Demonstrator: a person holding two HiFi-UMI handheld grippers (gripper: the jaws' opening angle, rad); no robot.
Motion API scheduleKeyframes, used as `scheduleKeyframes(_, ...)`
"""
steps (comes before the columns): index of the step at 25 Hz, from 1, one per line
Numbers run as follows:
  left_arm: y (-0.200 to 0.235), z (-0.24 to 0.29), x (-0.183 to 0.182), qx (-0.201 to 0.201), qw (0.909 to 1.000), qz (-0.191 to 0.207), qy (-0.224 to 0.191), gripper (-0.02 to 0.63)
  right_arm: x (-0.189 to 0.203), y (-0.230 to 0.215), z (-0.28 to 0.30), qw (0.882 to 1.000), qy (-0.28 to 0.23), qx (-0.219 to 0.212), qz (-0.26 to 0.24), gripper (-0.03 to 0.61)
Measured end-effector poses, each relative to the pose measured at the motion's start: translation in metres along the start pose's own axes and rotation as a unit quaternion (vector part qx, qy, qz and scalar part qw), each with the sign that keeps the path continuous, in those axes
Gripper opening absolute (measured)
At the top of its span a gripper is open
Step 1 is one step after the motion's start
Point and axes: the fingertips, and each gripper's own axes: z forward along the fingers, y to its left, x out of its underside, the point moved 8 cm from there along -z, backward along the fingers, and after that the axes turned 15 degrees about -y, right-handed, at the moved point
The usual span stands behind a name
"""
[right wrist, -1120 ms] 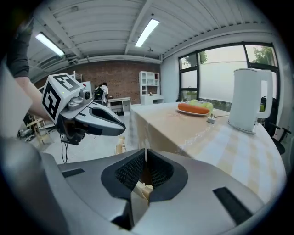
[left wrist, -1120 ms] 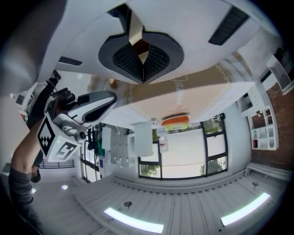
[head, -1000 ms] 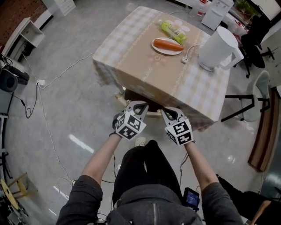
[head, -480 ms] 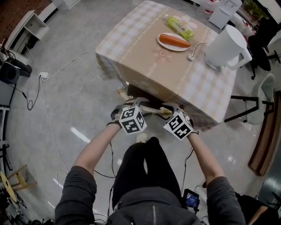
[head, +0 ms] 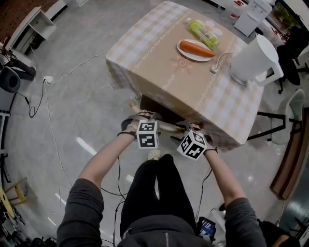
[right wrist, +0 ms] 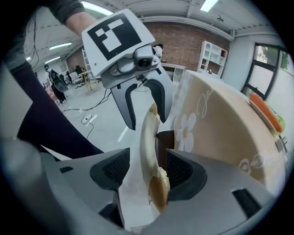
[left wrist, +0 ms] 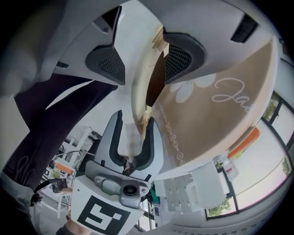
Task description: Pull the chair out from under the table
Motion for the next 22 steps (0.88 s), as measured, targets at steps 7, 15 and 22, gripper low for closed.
scheduleKeyframes(7,0.001,0.020,0.009,0.028,0.9989,0.028,0.026,0.262,0.018,-0.005,0.021,0.997,0.049,-0.029,-0.056,0.204)
scheduleKeyframes(15,0.002,0.037,0.023,0.062,0.9940,0.068,0.059,0.261,0.033,-0.013,0.040,0.993,0.085,-0.056,-0.055,0.204)
scheduleKeyframes(22,0.000,0.045,0.026,0.081,0.9880,0.107,0.077,0.202,0.037,-0.011,0.051,0.985,0.126,-0.088,-0.081,0.202)
